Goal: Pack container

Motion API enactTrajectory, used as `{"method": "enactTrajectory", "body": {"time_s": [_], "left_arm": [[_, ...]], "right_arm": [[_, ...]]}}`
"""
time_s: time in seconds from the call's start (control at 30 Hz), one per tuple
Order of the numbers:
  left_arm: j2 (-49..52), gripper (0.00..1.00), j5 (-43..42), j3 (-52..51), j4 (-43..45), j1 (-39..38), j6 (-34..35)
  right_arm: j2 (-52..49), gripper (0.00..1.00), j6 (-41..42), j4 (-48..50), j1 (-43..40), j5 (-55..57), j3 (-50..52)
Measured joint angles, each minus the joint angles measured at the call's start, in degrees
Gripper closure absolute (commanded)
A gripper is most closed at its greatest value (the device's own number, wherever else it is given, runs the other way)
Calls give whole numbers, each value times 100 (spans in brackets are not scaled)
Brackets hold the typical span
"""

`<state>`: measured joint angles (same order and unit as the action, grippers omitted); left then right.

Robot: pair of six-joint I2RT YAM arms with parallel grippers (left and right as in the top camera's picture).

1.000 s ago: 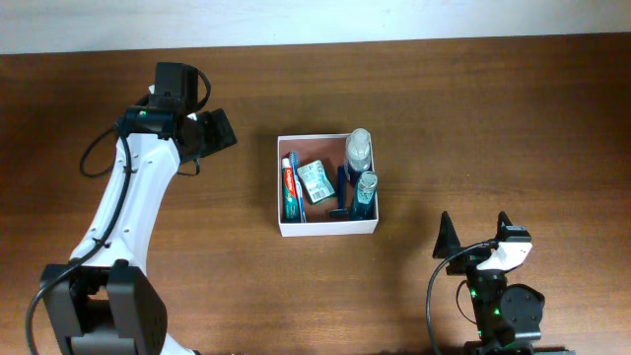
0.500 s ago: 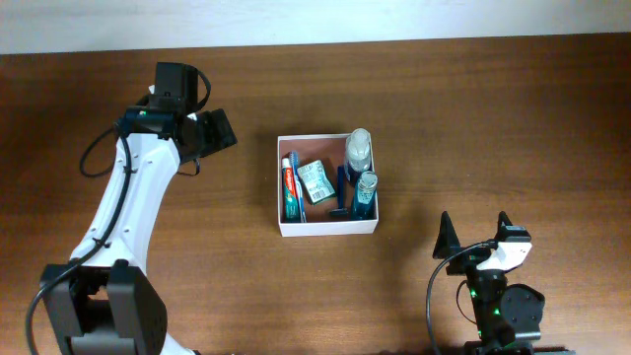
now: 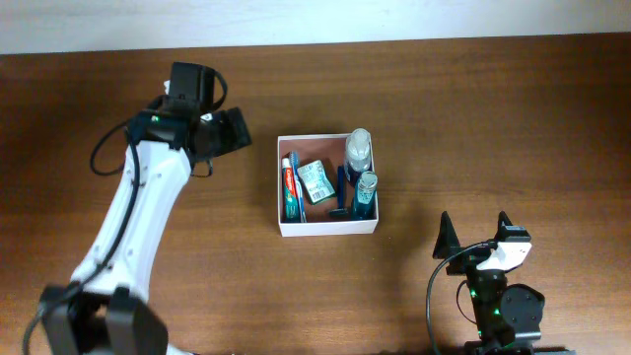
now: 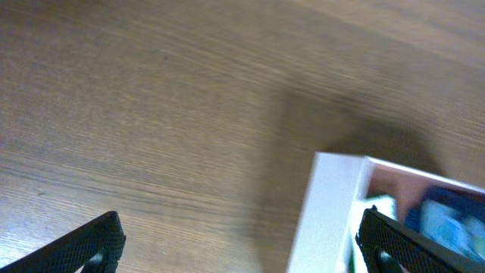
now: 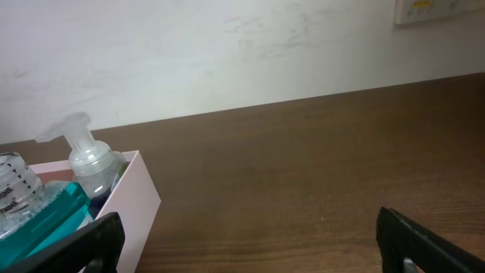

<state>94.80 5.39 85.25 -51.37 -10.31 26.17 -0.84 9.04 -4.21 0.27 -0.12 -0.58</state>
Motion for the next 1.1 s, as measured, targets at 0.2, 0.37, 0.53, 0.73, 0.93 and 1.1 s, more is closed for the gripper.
{"method": "enactTrajectory", "body": {"time_s": [0.2, 0.37, 0.53, 0.73, 0.93, 1.1], "left_arm": [[-1023, 1, 44, -538, 11, -107, 0], [-2090, 1, 188, -1539, 140, -92, 0], [-3311, 1, 278, -3008, 890, -76, 2], [-4634, 0, 323, -4559, 1847, -76, 4], [-5453, 1, 326, -5425, 2092, -76, 4], [-6061, 1, 352, -6081, 2809, -76, 9]], "right_arm": [[0, 2, -2, 0, 0, 2, 0], [0, 2, 0, -2, 0, 2, 0], [2, 2, -4, -7, 0, 2, 0], [4, 2, 0, -4, -9, 2, 0], [4, 2, -4, -4, -9, 2, 0], [4, 2, 0, -4, -9, 2, 0]]}}
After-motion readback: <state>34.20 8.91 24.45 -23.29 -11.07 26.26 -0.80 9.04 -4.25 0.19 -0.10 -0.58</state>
